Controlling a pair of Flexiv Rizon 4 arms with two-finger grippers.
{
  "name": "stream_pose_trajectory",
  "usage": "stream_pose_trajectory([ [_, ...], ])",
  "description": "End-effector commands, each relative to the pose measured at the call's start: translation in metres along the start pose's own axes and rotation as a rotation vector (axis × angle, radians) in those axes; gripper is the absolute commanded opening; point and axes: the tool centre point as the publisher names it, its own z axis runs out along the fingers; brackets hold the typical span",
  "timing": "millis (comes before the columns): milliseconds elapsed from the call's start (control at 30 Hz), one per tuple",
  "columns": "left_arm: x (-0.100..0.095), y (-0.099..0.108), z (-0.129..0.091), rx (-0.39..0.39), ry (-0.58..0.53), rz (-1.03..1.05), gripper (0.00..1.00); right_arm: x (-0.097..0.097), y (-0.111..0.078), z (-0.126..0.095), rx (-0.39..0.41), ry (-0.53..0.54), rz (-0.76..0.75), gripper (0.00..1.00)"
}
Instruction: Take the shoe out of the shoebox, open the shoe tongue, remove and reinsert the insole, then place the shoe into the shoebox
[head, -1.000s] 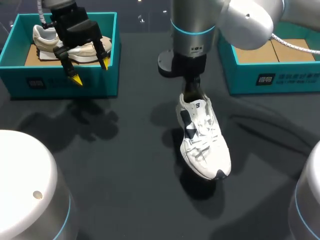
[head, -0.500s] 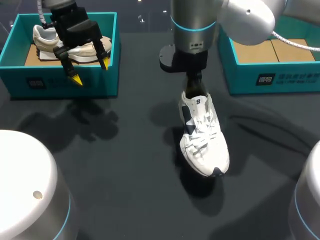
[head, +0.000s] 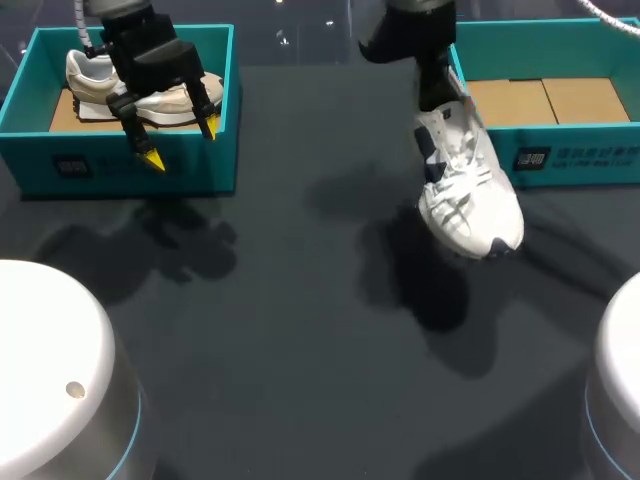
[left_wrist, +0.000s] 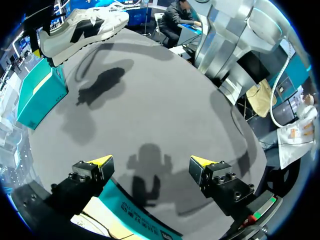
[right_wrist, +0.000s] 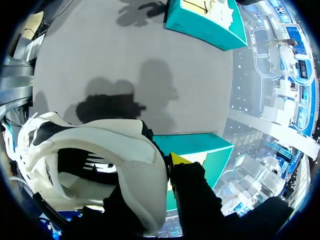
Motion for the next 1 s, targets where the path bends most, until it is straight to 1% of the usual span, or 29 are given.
stream_pose_trajectory([
  [33,0.001,0.0,0.0,-0.002,-0.002,0.001,1.0,-0.01,-0.029,0.0,-0.034,0.008,-0.004,0.0],
  [400,0.001,0.0,0.0,-0.002,-0.002,0.001,1.0,-0.01,-0.029,0.0,-0.034,0.008,-0.004,0.0],
  [433,0.001,0.0,0.0,-0.002,-0.002,0.001,1.0,-0.009,-0.038,0.005,-0.053,0.007,0.008,0.0],
  [467,0.001,0.0,0.0,-0.002,-0.002,0.001,1.0,-0.01,-0.045,0.007,-0.048,0.007,0.007,0.0],
  [567,0.001,0.0,0.0,-0.002,-0.002,0.001,1.0,-0.026,-0.079,0.012,-0.044,0.01,0.019,0.0],
  [667,0.001,0.0,0.0,-0.002,-0.002,0.001,1.0,-0.052,-0.112,0.016,-0.039,0.016,0.016,0.0],
  [767,0.001,0.0,0.0,-0.002,-0.002,0.001,1.0,-0.08,-0.139,0.019,-0.031,0.01,-0.003,0.0],
  [833,0.001,0.0,0.0,-0.002,-0.002,0.001,1.0,-0.1,-0.153,0.024,-0.008,0.01,-0.015,0.0],
  [1000,0.001,0.0,0.0,-0.002,-0.002,0.001,1.0,-0.143,-0.186,0.04,0.001,-0.002,-0.031,0.0],
])
